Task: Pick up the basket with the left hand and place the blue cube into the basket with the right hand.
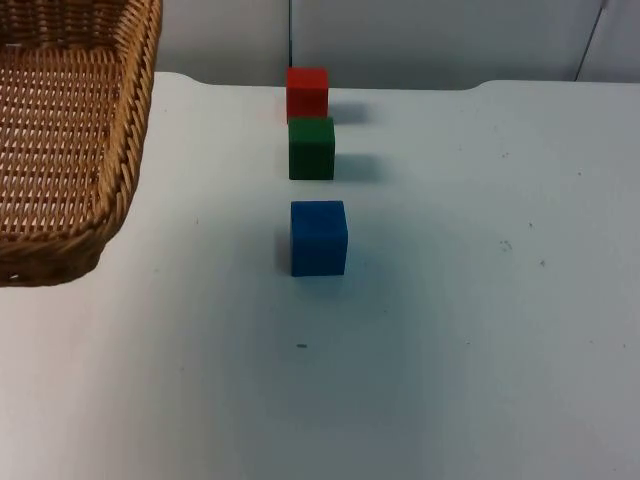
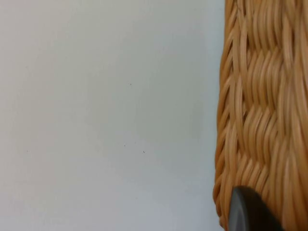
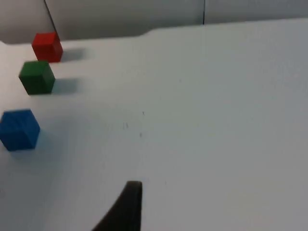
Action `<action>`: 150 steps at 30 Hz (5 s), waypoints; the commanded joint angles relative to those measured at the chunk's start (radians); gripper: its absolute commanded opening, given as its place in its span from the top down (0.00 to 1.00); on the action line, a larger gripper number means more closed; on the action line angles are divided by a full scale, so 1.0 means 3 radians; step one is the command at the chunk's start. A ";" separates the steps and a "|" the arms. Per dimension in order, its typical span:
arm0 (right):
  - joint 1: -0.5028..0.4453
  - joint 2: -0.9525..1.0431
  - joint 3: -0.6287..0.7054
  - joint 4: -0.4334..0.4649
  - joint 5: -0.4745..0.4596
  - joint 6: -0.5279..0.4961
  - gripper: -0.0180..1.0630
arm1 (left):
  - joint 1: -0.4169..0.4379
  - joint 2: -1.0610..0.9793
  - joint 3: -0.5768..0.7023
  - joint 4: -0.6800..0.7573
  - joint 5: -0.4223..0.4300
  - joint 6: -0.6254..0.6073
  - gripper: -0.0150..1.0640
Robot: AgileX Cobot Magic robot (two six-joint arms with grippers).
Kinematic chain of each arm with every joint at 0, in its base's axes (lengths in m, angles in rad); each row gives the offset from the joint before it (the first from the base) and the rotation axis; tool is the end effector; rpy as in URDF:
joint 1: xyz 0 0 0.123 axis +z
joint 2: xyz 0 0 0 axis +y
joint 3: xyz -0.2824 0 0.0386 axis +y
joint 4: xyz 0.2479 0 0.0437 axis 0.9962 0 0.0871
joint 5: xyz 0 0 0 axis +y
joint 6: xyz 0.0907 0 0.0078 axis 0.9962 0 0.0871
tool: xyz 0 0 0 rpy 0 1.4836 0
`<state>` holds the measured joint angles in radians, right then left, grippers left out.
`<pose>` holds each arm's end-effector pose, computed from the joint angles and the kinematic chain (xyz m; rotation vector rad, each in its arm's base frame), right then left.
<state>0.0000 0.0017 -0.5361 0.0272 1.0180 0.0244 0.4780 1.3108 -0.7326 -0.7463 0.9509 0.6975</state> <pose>-0.0073 0.0021 0.2907 0.0229 1.9671 0.0481 0.2159 0.0551 0.2340 -0.2468 2.6105 -0.6204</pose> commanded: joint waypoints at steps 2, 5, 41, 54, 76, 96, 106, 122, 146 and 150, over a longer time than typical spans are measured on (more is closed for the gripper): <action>-0.0010 0.0047 -0.0123 0.0104 -0.0368 -0.0081 0.02 | 0.0022 -0.0035 0.0002 -0.0070 0.0127 0.0140 0.99; -0.0010 0.0331 -0.0224 0.0229 -0.0398 -0.0164 0.02 | 0.0022 -0.0035 0.0002 -0.0092 0.0215 0.0197 0.99; 0.1898 0.6050 -0.3194 -0.0164 -0.1087 0.0840 0.02 | 0.0022 -0.0035 0.0002 -0.0031 0.0315 0.0281 0.99; 0.2134 0.6946 -0.3194 -0.0010 -0.1392 0.1144 0.02 | 0.0008 -0.0035 0.0002 -0.0066 0.0256 0.0267 0.99; 0.2138 0.7592 -0.3576 -0.0015 -0.1616 0.1403 0.08 | 0.0008 -0.0035 0.0002 -0.0093 0.0249 0.0267 0.99; 0.2132 0.7685 -0.3576 -0.0372 -0.1695 0.1810 0.92 | 0.0008 -0.0035 0.0002 -0.0093 0.0229 0.0267 0.99; 0.2132 0.7379 -0.3576 -0.0453 -0.1607 0.1583 0.99 | -0.0165 -0.0035 0.0002 -0.0021 0.0157 0.0267 0.99; 0.2365 0.6105 -0.3579 -0.0440 -0.1630 0.0870 0.99 | -0.0276 0.0251 0.0002 -0.0016 -0.0038 0.0053 0.99; 0.3091 0.6946 -0.4406 -0.0249 -0.1840 0.0679 0.99 | -0.0276 0.0281 0.0002 -0.0193 -0.0263 0.0089 0.99; 0.3091 0.7160 -0.4620 -0.0249 -0.1735 0.0679 0.99 | -0.0276 0.0281 0.0002 -0.0192 -0.0270 0.0089 0.99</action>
<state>0.9225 2.1460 -1.9050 -0.0502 0.4984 0.2354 0.4018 1.4004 -0.7326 -0.7641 0.8723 0.7205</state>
